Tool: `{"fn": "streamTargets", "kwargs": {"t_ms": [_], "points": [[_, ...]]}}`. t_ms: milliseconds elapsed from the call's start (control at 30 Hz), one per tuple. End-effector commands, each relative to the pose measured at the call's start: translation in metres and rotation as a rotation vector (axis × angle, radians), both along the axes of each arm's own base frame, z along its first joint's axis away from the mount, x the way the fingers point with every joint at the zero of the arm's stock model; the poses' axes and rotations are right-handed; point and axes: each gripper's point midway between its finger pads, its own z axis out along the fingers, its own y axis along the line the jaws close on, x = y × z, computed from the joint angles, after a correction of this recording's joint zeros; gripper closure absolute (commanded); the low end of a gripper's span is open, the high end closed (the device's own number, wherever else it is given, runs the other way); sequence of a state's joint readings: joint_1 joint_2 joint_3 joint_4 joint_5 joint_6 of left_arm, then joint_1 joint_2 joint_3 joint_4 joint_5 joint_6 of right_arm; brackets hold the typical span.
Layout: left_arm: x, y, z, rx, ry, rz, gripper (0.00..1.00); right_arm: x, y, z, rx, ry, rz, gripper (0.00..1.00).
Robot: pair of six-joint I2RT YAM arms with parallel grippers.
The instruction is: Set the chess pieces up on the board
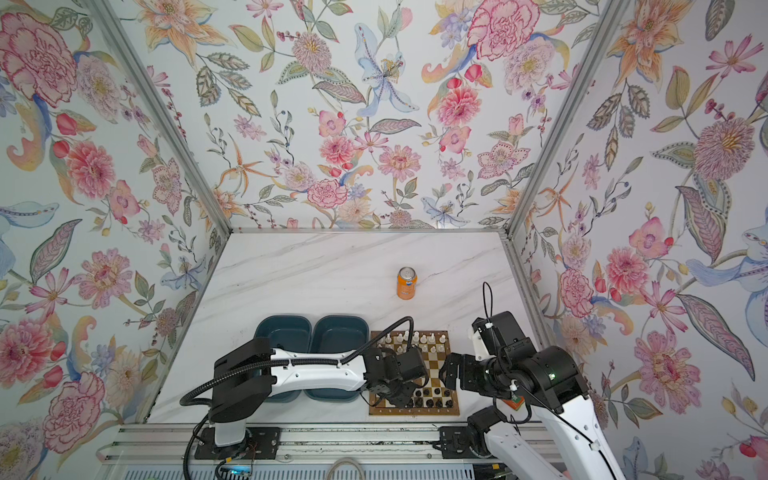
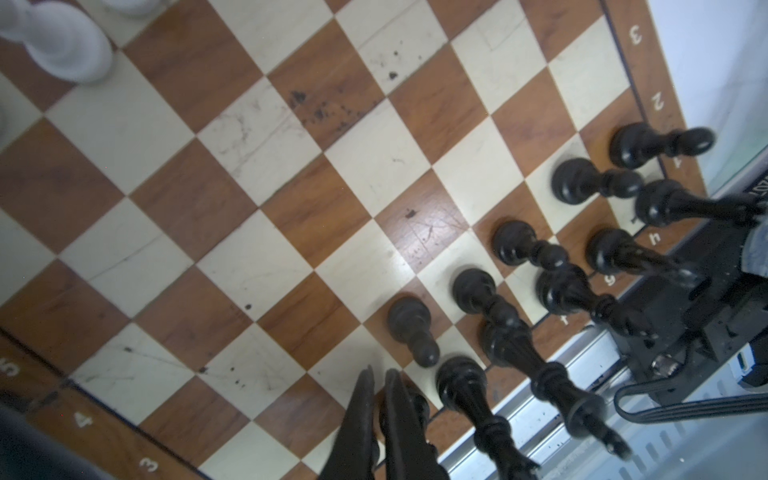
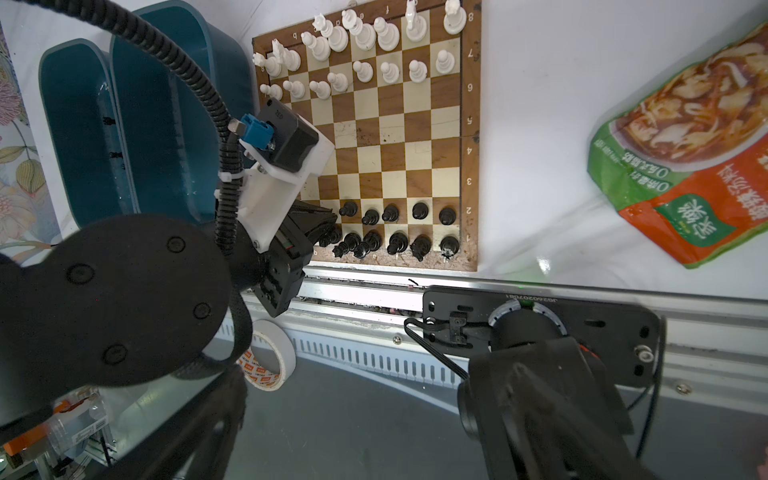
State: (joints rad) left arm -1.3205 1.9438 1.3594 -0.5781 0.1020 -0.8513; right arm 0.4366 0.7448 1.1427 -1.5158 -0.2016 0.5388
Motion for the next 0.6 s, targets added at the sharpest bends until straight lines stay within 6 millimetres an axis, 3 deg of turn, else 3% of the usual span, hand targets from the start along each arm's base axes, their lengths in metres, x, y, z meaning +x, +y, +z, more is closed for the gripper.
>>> {"fn": "streamTargets", "kwargs": {"t_ms": [0, 567], "points": [[-0.0004, 0.0069, -0.0086, 0.025, 0.018, -0.003, 0.89, -0.0055, -0.0032, -0.0048, -0.014, 0.025, 0.000, 0.01], [0.0084, 0.0065, -0.0074, 0.028, -0.013, 0.007, 0.84, 0.0024, -0.0003, 0.0000, -0.013, 0.014, 0.004, 0.01]]}}
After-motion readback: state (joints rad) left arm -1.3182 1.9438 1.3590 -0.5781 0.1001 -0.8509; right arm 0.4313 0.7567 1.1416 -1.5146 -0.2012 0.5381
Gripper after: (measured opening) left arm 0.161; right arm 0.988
